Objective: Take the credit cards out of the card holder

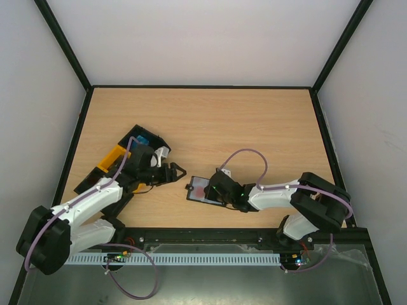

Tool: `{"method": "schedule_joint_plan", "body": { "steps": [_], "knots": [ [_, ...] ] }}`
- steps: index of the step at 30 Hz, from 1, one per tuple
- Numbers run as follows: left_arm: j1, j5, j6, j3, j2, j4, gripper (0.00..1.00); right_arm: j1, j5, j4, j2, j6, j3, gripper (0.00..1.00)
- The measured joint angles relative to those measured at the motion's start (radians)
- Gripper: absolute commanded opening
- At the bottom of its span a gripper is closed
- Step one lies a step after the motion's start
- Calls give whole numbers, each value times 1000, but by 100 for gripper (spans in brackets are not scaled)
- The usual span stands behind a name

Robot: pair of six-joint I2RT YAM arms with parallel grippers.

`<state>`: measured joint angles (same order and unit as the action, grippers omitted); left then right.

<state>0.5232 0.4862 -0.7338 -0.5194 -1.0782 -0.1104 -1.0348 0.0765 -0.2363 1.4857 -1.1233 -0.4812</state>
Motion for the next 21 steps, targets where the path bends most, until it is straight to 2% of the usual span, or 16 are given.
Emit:
{"method": "schedule_joint_plan", "body": {
  "steps": [7, 21],
  "knots": [
    [19, 34, -46, 2, -37, 66, 78, -6, -35, -24, 8, 21, 16, 2],
    [71, 98, -157, 51, -182, 309, 88, -11, -47, -227, 2, 32, 126, 2]
  ]
}}
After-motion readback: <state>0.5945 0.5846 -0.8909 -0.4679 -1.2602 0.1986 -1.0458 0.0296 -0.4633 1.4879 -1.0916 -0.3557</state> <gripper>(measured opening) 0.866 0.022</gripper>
